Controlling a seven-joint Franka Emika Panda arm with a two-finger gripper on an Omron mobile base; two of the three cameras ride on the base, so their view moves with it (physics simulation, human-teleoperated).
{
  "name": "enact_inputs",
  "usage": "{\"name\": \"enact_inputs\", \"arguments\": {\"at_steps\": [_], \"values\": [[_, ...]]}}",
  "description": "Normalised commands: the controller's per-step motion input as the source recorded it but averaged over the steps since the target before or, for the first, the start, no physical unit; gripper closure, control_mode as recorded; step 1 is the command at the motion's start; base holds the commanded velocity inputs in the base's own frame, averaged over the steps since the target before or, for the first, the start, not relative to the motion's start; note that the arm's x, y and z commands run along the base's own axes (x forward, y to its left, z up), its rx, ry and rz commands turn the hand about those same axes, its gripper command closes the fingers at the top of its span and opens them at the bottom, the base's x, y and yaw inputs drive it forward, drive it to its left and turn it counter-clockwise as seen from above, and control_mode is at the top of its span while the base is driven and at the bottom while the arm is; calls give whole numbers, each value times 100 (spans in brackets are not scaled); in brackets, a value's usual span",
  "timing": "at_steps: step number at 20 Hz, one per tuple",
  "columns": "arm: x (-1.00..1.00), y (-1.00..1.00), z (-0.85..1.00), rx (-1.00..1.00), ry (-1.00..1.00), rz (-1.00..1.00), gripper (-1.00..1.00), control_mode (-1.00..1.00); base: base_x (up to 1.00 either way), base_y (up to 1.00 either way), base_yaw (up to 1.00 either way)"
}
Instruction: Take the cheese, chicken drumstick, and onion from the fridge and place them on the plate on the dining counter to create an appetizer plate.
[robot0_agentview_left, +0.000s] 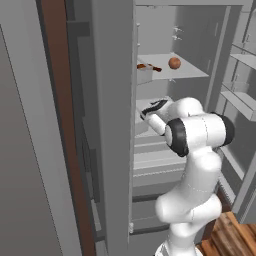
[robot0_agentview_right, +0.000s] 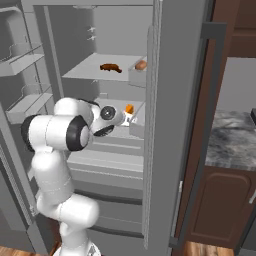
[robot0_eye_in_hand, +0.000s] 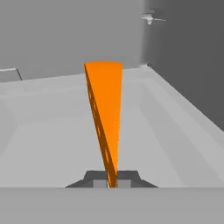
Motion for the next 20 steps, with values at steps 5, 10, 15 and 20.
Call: {"name": "enact_inputs", "arguments": {"at_steps": [5, 10, 15, 20], "values": [[-100, -5, 59, 0, -2, 5, 100, -100, 0, 0, 0], [-100, -1, 76, 0, 3, 13, 100, -100, 0, 0, 0], [-100, 0, 91, 0, 9, 12, 100, -100, 0, 0, 0], [-97, -1, 99, -2, 22, 5, 100, -100, 0, 0, 0]]}}
